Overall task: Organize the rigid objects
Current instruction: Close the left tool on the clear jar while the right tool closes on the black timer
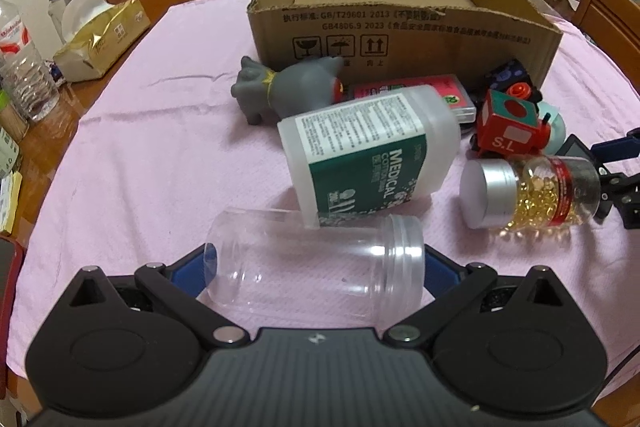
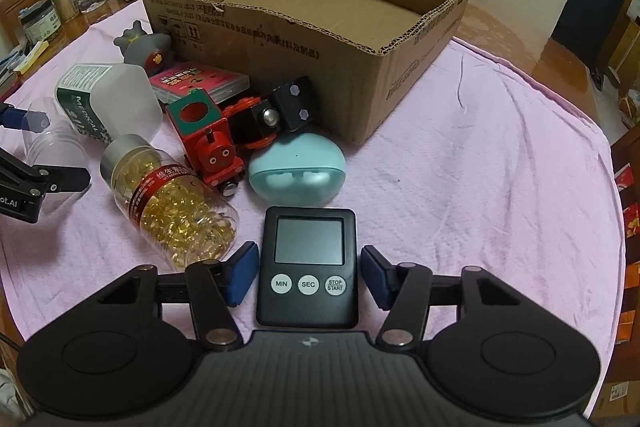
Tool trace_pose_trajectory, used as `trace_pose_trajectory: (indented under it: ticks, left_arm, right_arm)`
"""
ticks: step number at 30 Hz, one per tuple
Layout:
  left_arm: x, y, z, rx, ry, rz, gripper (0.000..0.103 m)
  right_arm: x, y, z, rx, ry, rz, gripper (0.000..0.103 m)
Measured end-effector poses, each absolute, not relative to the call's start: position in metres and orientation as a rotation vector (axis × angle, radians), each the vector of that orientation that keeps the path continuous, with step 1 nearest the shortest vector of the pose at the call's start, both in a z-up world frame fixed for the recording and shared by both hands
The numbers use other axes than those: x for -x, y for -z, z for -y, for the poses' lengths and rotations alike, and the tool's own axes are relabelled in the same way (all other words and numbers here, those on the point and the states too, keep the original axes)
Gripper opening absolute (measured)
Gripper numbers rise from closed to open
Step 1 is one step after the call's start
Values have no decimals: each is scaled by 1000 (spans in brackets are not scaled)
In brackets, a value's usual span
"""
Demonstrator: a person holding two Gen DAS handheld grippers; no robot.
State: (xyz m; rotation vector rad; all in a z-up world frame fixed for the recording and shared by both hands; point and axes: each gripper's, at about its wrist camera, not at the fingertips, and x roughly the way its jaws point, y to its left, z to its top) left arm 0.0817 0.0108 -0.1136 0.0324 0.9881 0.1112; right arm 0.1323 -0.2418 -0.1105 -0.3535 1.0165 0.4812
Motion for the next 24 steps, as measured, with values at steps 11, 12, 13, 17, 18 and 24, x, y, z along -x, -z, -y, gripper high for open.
trace_pose_trajectory:
  ticks: [11,12,13,17,18,24]
  left_arm:
    - [-80,105,-15,-32,-111,-983,102]
    - [-80,105,-16,-29,-109,-985,100]
    - [-80,104,-17,-22,-104,-987,99]
    - [-80,104,-18,7,-91,-1001,93]
    - [-80,104,-19,15,-91,-1005,93]
    - [-82,102,-22,28,-78,-1021,93]
  right_arm:
    - [-131,111,235,373,-456,-1022,58]
    - [-131,111,236,369,-452,-1024,59]
    - [-131,111,237,364,-447,-1026,59]
    - [-132,111,238,347,-432,-1033,60]
    - [-132,112,237,347,-428,-1033,60]
    - [-131,110,235,347,-421,-1038,57]
